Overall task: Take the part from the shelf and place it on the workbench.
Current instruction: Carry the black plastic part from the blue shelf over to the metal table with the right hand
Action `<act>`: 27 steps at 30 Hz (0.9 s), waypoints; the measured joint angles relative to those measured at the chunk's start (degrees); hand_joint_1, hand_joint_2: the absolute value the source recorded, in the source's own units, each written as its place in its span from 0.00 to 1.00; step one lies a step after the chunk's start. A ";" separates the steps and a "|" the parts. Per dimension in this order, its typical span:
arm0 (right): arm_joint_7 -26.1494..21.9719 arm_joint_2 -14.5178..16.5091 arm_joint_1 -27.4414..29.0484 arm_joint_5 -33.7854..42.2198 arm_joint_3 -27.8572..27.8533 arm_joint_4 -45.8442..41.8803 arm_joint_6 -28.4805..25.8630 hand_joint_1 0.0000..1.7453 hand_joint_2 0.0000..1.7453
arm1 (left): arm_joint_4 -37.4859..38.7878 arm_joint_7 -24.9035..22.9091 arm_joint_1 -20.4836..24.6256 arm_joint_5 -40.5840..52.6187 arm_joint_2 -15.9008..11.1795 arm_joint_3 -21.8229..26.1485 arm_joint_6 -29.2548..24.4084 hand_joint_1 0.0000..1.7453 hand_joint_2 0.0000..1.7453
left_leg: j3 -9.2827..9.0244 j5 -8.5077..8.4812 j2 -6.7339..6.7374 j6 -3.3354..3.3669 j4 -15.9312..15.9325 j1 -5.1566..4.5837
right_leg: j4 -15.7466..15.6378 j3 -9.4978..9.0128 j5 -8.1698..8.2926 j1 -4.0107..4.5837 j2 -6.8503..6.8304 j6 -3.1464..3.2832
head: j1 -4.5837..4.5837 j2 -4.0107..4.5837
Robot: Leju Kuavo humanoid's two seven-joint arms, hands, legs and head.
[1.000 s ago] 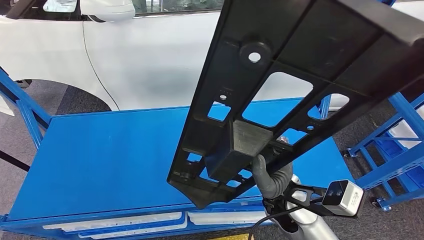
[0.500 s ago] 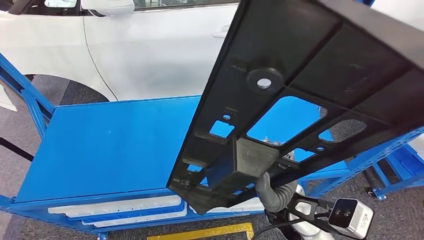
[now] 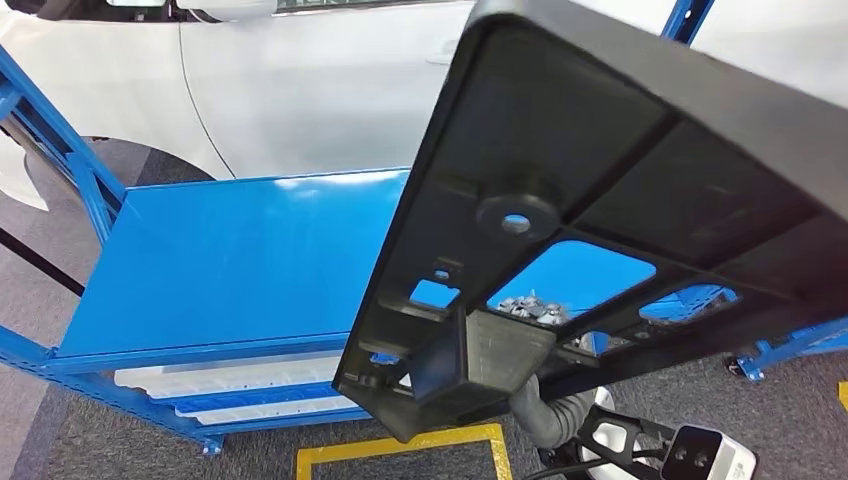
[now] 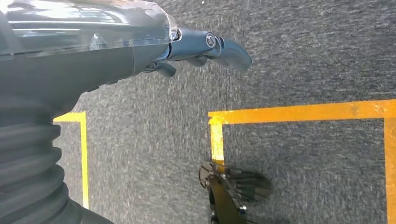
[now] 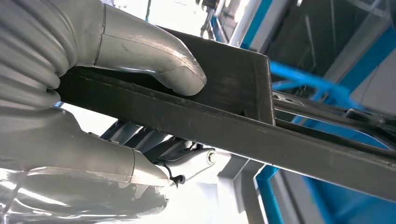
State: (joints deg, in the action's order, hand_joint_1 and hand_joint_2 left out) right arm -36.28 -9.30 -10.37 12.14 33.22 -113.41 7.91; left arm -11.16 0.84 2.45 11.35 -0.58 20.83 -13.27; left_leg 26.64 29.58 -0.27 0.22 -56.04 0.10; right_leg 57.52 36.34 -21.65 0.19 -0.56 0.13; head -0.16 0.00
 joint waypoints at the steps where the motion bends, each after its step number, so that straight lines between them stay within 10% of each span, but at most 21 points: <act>1: 0.49 -0.01 0.03 0.00 -0.08 -0.13 0.24 1.00 1.00 | 0.01 -0.19 0.00 0.08 0.09 0.00 0.00 0.00 1.00 | 0.30 -0.54 0.11 0.36 0.21 0.10 | 0.16 0.23 -0.21 -0.08 0.12 -0.35 | 0.00 0.00; 7: 4.75 -0.36 -0.94 2.60 -0.61 0.04 3.42 1.00 1.00 | 0.01 -2.19 0.12 0.14 1.15 0.01 0.01 0.00 1.00 | 4.96 -4.65 0.58 1.42 0.35 0.41 | 16.16 4.58 -11.77 -0.72 0.47 -1.87 | 0.01 0.00; 9: 5.59 -0.57 -1.80 3.58 -0.63 0.51 4.27 1.00 1.00 | 0.01 -2.55 0.12 -0.06 1.73 0.02 -0.01 0.00 1.00 | 6.70 -5.76 0.60 1.16 0.03 0.42 | 15.30 2.00 -9.22 -0.90 0.46 -1.98 | 0.01 0.00; 11: 6.10 -0.67 -2.64 4.16 -0.64 0.91 4.72 1.00 1.00 | 0.01 -2.67 0.16 -0.21 2.28 0.02 -0.05 0.00 1.00 | 8.11 -6.58 0.55 0.77 -0.56 0.38 | 7.33 -4.17 -7.18 -0.92 0.48 -1.70 | 0.01 0.00; 14: 6.36 -0.72 -3.44 4.64 -0.69 1.28 5.08 1.00 1.00 | 0.01 -2.73 0.15 -0.26 2.74 0.03 -0.16 0.00 1.00 | 9.01 -7.76 0.45 -0.20 -0.97 0.27 | -1.08 -9.42 -8.25 -0.50 0.56 -0.83 | -0.01 0.00; 17: 6.65 -0.81 -3.86 5.49 -0.72 1.66 5.66 1.00 1.00 | 0.02 -2.65 0.05 -0.43 2.94 0.20 -0.17 0.00 1.00 | 9.62 -8.07 0.38 -1.22 -1.16 0.43 | -1.45 -8.39 -7.03 -0.55 0.42 0.48 | -0.01 0.00; 23: 6.79 -1.07 -4.64 6.84 -0.72 2.36 7.01 1.00 1.00 | 0.03 -1.92 0.01 -0.48 3.14 0.39 -0.17 0.00 1.00 | 14.88 4.21 0.34 -2.29 -17.95 0.64 | -1.51 -4.18 -3.49 -0.38 0.19 1.66 | -0.02 0.00; 25: 6.79 -1.11 -4.72 6.92 -0.72 2.47 7.06 1.00 1.00 | 0.03 -1.88 0.01 -0.43 3.14 0.39 -0.17 0.00 1.00 | 14.74 3.98 0.34 -2.25 -19.15 0.63 | -1.42 -3.65 -3.14 -0.30 0.18 1.65 | -0.02 0.00; 27: 6.88 -1.31 -5.10 7.24 -0.80 2.64 7.13 1.00 1.00 | 0.03 -1.80 0.08 -0.40 3.14 0.43 -0.17 0.00 1.00 | 9.30 0.90 0.33 -1.58 -13.42 0.52 | -0.89 -1.90 -2.04 -0.05 0.18 1.52 | -0.02 0.00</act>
State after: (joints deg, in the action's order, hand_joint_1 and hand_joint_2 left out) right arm -29.40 -10.61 -15.48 19.39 32.41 -110.77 15.04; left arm -11.13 -0.96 2.53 10.95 2.56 21.26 -13.44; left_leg 35.93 30.48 0.06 -1.36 -69.46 0.62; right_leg 56.62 34.44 -23.69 0.15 -0.38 1.65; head -0.17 0.00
